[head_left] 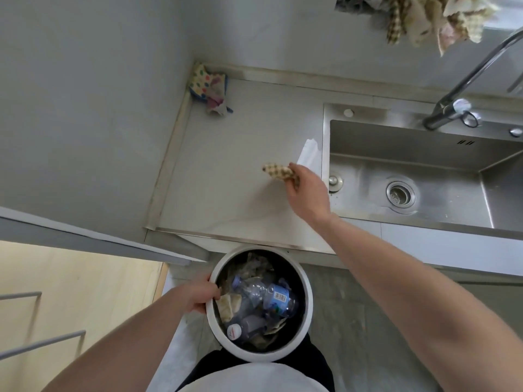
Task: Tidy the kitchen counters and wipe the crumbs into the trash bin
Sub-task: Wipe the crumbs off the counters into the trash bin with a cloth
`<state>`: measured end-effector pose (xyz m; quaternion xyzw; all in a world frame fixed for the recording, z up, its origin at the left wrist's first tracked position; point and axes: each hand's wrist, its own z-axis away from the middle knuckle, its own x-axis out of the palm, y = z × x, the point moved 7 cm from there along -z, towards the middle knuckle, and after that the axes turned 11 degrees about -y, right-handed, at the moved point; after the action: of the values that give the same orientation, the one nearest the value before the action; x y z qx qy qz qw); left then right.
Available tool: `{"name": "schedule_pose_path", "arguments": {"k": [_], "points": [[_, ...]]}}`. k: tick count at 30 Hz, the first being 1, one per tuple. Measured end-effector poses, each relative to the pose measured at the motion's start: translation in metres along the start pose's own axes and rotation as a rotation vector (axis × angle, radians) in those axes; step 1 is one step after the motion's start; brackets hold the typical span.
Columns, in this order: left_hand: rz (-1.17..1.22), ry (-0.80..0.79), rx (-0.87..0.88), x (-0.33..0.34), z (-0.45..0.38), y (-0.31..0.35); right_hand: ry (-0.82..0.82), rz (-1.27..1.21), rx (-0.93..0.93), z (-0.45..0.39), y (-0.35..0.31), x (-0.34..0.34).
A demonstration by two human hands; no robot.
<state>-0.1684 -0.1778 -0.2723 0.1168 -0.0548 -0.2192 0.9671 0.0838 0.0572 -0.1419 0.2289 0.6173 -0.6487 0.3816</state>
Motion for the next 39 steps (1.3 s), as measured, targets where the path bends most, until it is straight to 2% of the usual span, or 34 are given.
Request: {"name": "schedule_pose_path", "arguments": {"k": [3,7,8,14,19,21,26,31,36,39], "points": [[0.010,0.002,-0.005,-0.001,-0.003,-0.003,-0.091,0.098,-0.071,-0.040,-0.007,0.010],[0.013,0.000,-0.001,-0.004,-0.007,-0.005,-0.386,0.195,-0.068,-0.050,-0.006,0.067],[0.018,-0.005,0.004,-0.003,-0.007,-0.005,-0.429,0.192,-0.067,-0.040,-0.007,0.084],[0.039,0.007,0.000,-0.001,-0.008,-0.007,-0.422,0.132,-0.139,0.088,-0.023,0.130],[-0.008,-0.003,0.010,0.003,-0.006,-0.005,-0.582,0.098,-0.052,0.182,-0.008,0.128],[-0.025,0.002,0.023,0.005,-0.006,-0.002,-0.520,0.035,0.038,0.210,0.007,0.114],[-0.043,0.050,0.057,0.023,-0.002,0.005,-0.249,-0.115,0.255,0.246,0.040,0.051],[-0.023,0.028,0.049,0.050,-0.004,0.011,-0.076,-0.122,0.279,0.240,0.074,-0.012],[0.032,0.028,0.040,0.082,-0.006,0.019,0.008,-0.112,0.317,0.185,0.111,-0.050],[0.069,0.060,0.026,0.106,-0.002,0.022,-0.091,-0.031,0.280,0.150,0.123,-0.058]]}}
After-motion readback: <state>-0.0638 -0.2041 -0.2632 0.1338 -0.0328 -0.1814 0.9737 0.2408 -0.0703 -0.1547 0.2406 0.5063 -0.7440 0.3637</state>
